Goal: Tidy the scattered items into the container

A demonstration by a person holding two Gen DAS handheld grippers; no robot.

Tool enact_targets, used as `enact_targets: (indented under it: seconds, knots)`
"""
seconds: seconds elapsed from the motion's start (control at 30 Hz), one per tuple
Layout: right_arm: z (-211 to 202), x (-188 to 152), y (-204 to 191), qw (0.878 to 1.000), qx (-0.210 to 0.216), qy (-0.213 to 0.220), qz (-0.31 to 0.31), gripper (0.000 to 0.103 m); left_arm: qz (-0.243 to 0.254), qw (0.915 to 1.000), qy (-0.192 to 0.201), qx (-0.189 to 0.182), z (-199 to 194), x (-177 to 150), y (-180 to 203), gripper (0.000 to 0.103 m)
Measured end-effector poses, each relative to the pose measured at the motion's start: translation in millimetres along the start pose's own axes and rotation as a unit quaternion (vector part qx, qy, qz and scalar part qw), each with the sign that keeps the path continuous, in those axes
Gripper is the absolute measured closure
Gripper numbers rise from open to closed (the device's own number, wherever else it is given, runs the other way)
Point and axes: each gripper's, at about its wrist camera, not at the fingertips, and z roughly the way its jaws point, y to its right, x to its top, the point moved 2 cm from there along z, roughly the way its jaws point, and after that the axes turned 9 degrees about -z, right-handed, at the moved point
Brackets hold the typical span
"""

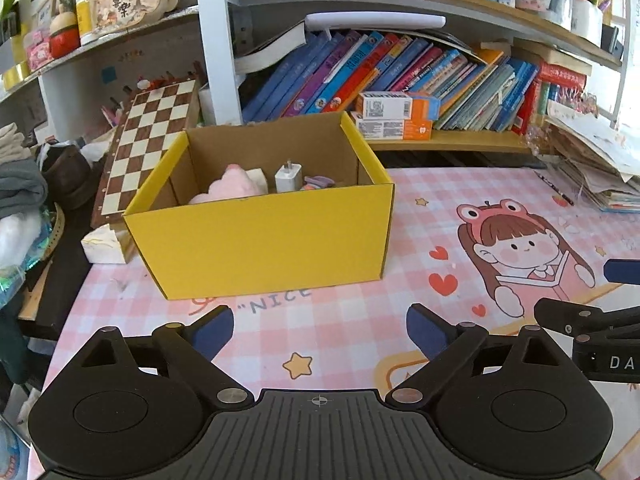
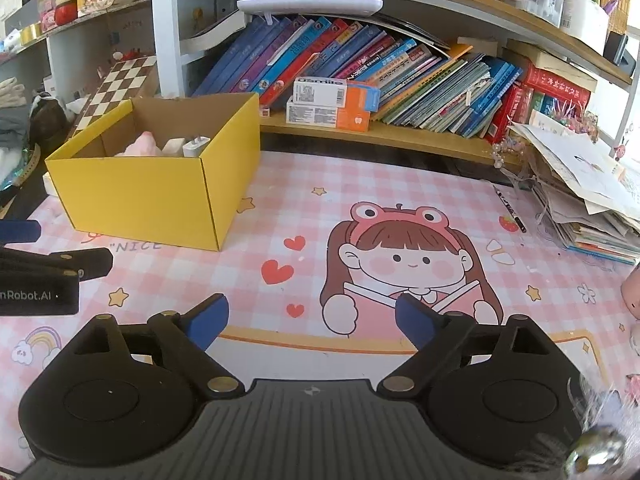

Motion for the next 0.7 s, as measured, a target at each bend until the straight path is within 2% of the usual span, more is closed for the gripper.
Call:
enact_targets:
  seconds: [0.23,0.37,0.7]
  knots:
    - [0.2,-0.8,0.5,1.000,-0.003,-0.001,0.004,0.006,-0.001,1.0000,-0.002,0.004,0.0,0.0,-0.1,0.006]
    - [0.5,-1.5,0.6,1.000,-0.002,-0.002,0.005,0.005,0.001,1.0000,0.001,0.008,-1.7,-0.2,0.0,0.001]
    - [0.9,-1.6,-1.5,1.000,0.002,-0.004,0.000,0.002,-0.001,1.0000,0.002,0.009,-2.4,-0.6,-0.4,0.000]
